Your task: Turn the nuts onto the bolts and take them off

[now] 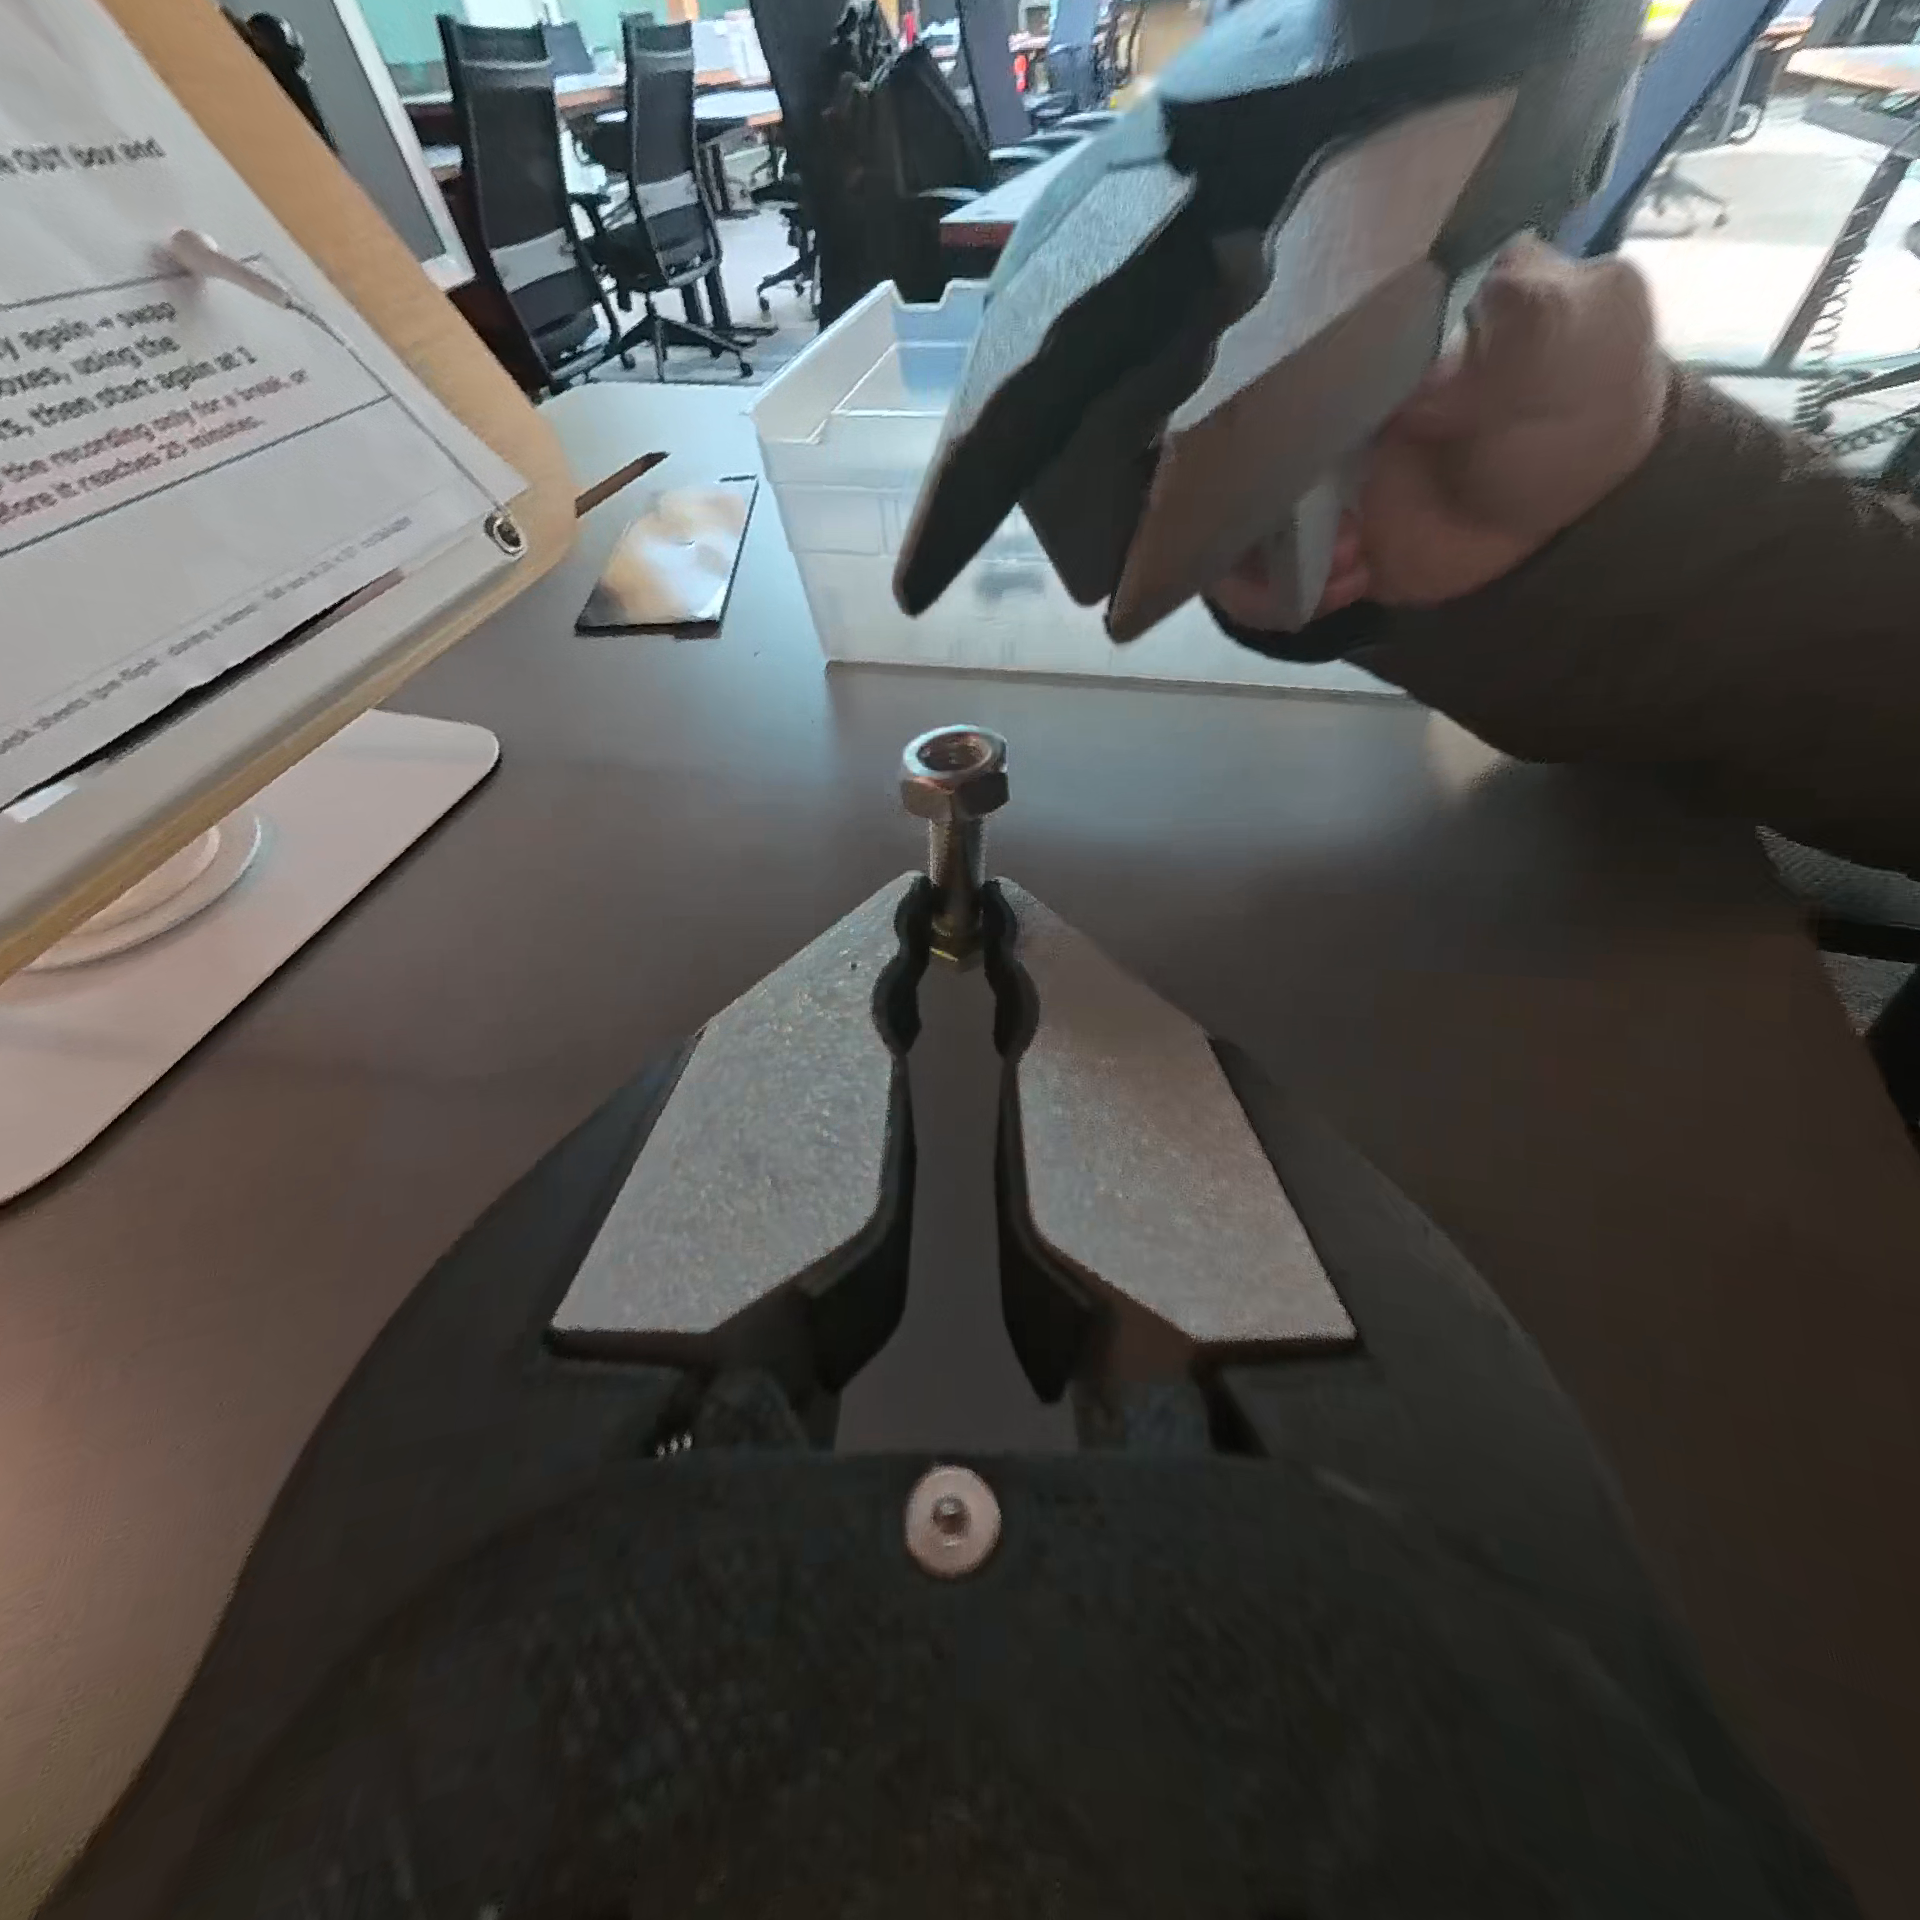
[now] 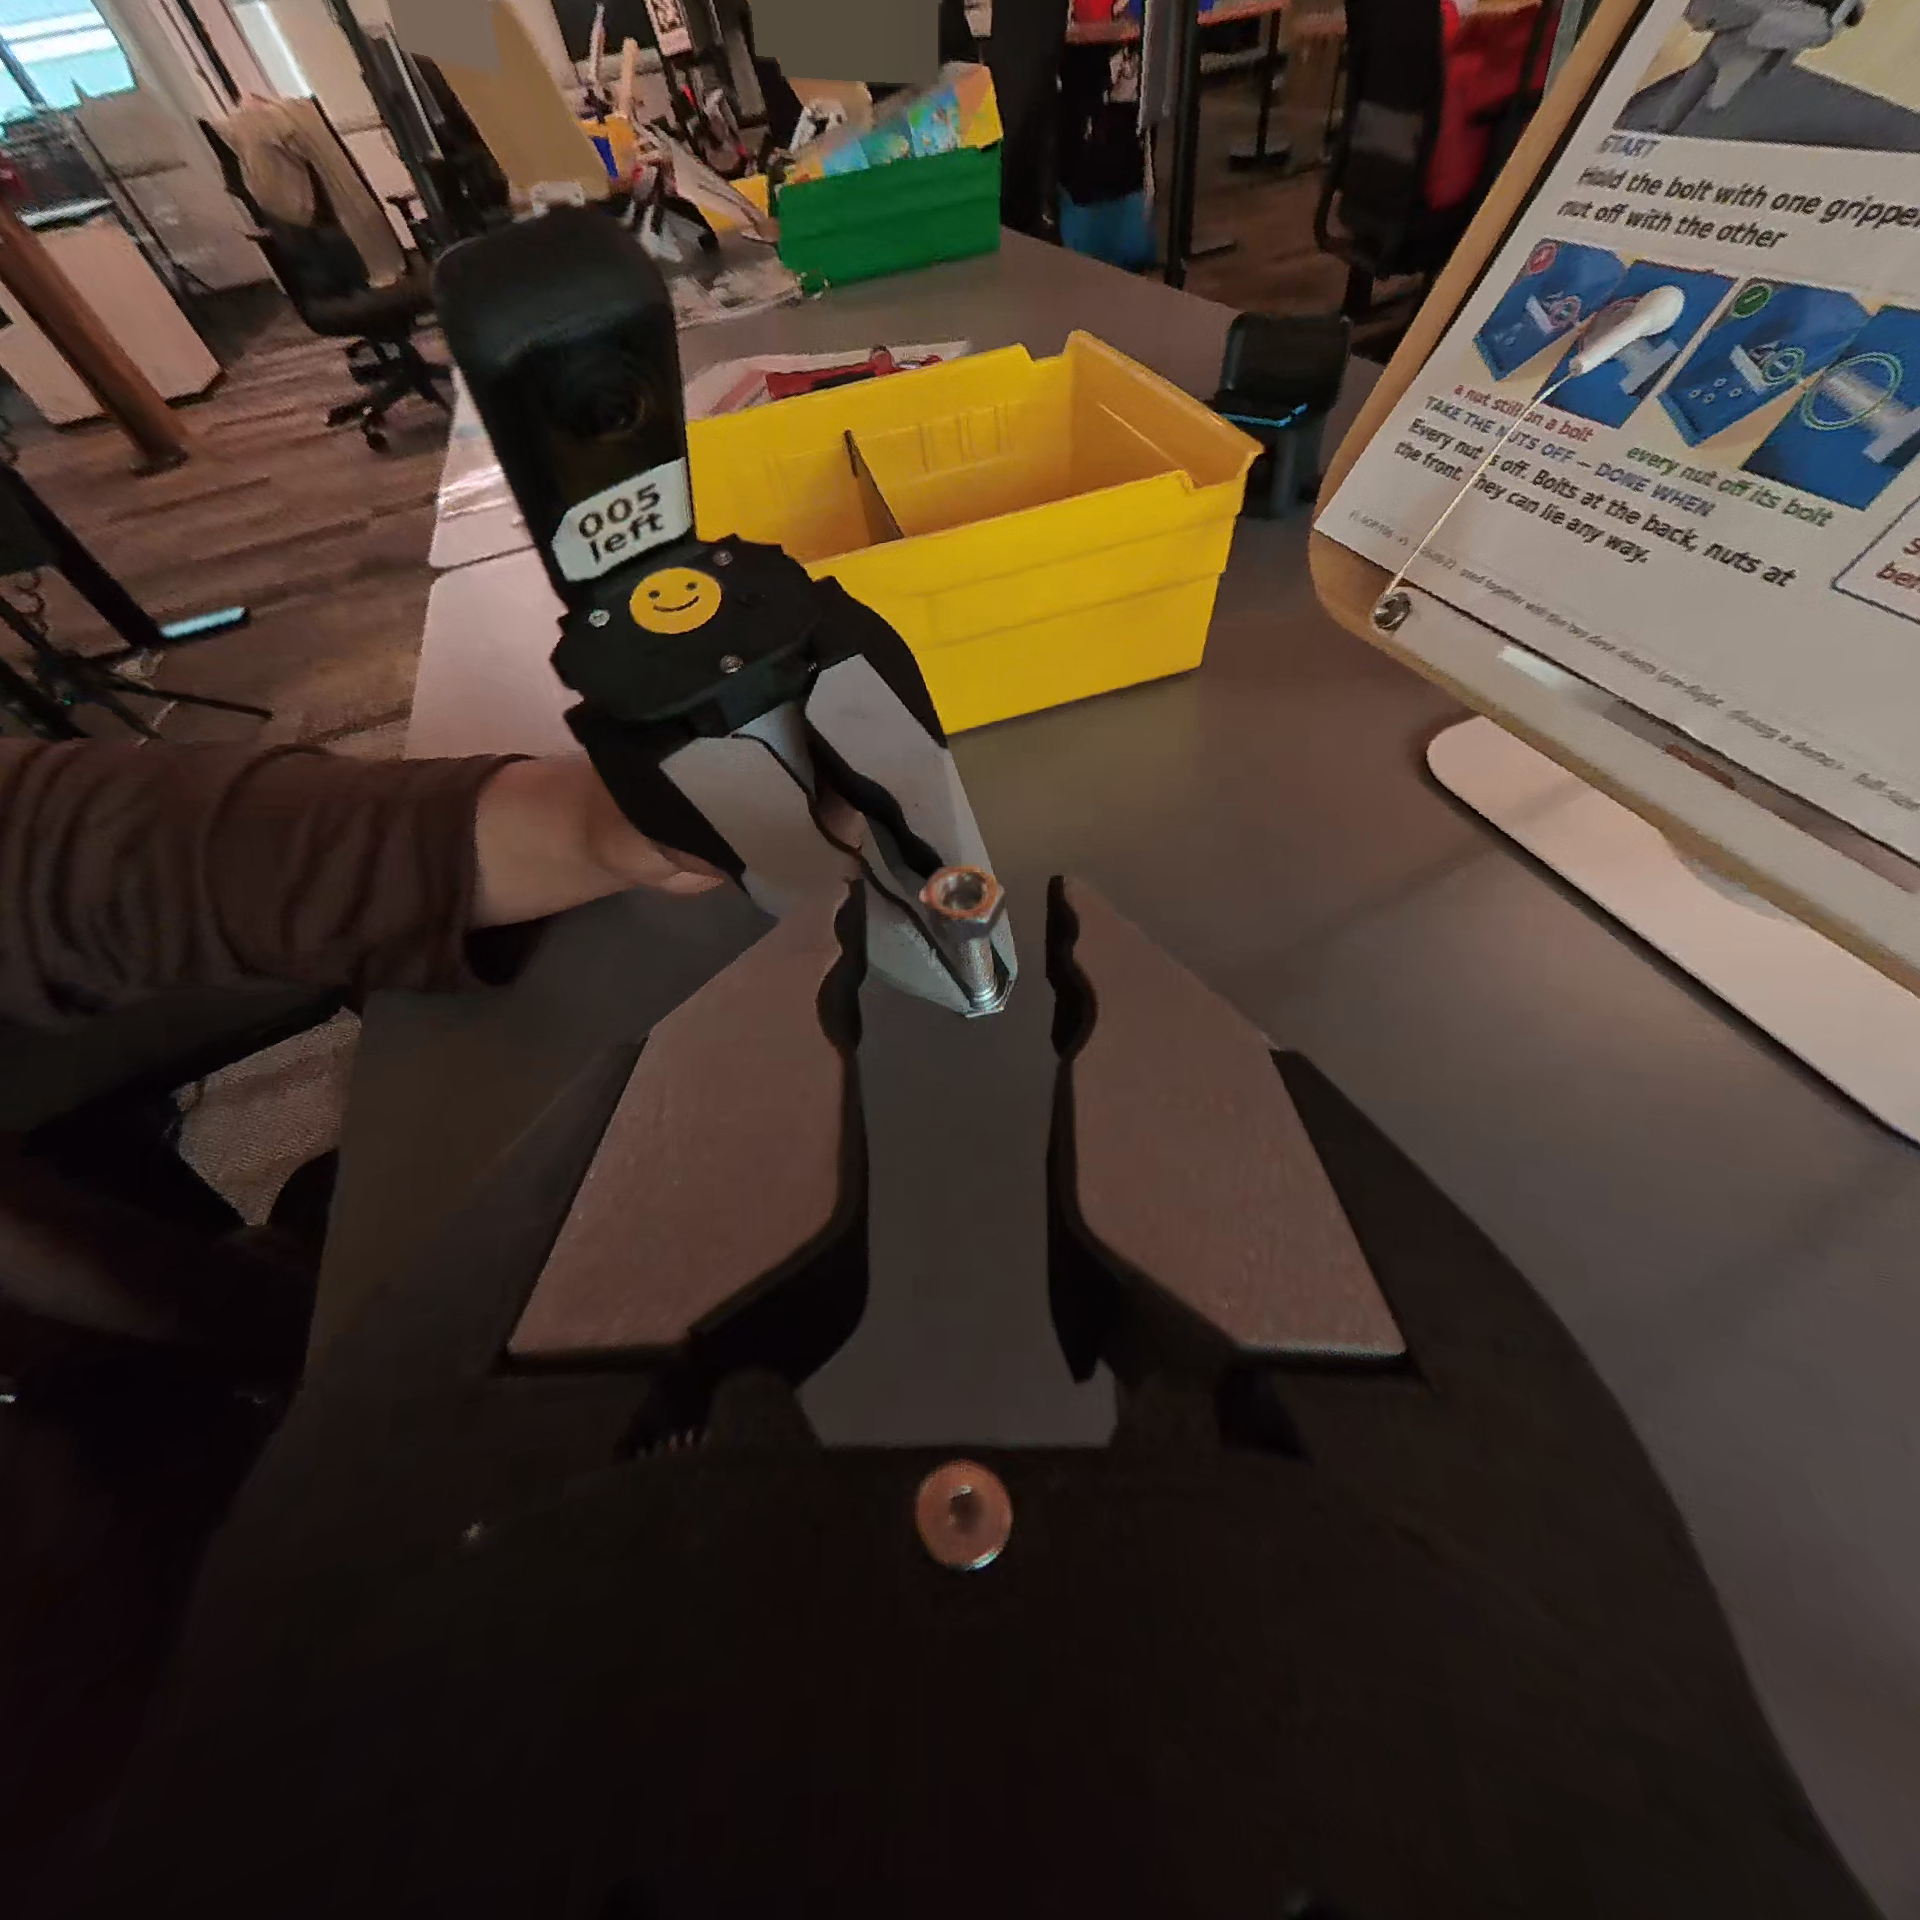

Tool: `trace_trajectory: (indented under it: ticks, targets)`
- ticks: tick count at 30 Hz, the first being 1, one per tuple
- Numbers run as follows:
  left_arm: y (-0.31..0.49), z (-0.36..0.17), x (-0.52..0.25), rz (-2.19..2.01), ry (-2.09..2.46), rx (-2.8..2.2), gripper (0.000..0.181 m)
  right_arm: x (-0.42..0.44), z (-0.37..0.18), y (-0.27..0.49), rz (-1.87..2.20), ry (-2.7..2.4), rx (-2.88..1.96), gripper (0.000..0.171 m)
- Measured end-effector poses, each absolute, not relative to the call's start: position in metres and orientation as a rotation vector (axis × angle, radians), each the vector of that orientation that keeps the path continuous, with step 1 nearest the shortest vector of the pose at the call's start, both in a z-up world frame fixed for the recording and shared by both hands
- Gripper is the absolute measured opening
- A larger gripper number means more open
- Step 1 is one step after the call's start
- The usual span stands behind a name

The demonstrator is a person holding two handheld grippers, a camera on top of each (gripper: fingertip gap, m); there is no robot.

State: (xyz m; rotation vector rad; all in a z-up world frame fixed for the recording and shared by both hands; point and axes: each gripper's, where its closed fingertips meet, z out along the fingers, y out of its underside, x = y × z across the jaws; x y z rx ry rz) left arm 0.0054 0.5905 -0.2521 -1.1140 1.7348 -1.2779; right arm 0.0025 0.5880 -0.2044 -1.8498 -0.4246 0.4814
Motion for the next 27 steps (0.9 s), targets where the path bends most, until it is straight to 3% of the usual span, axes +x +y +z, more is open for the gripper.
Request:
trace_trajectory:
  ticks: [27]
  targets:
    - [0.577,-0.247,0.001,-1.31,1.767,-1.042,0.008,-0.01,-0.216,0.581,0.414,-0.522,-1.815,0.023]
